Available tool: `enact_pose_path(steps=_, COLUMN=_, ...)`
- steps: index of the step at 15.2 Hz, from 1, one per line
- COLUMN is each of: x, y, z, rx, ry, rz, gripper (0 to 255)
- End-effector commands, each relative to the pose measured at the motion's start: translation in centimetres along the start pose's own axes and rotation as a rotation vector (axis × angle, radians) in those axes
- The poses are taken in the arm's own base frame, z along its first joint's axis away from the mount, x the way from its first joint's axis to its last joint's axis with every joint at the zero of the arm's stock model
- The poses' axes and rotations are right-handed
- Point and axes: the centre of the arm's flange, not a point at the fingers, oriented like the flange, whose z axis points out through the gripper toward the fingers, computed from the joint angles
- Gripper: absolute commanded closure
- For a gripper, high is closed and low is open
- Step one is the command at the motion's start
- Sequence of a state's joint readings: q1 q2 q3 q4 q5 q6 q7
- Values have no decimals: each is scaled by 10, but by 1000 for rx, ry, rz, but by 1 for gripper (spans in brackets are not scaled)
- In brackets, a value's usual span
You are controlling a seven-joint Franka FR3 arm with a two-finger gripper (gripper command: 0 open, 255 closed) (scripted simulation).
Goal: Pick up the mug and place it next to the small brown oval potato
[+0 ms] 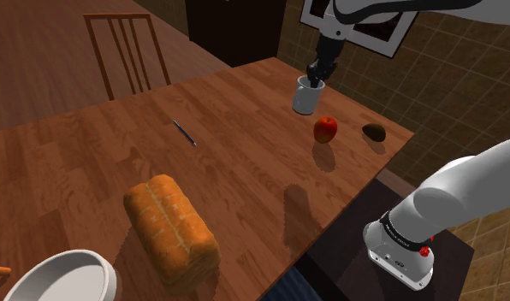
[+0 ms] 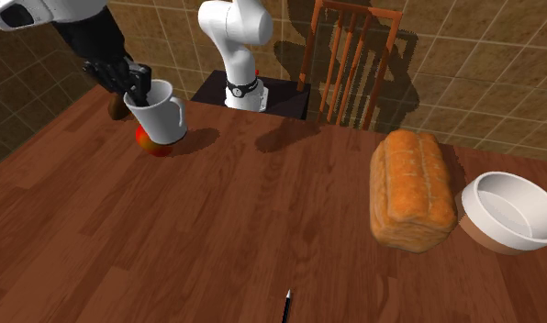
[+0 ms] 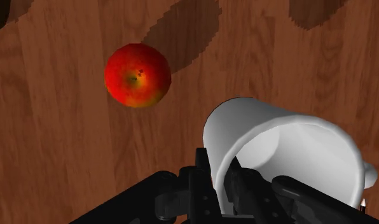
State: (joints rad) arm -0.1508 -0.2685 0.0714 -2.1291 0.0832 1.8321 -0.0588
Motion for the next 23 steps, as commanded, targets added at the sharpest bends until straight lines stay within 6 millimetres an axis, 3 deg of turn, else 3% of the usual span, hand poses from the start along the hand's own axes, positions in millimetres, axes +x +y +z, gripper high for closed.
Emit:
enact_pose_path(steps=1, x=0, y=26, z=-3, rx=0, ry=0, rz=-2, gripper=255)
enact_pose_path(steps=23, x=-26, y=315, z=-21, rx=0, ry=0, rz=-2, gripper=255)
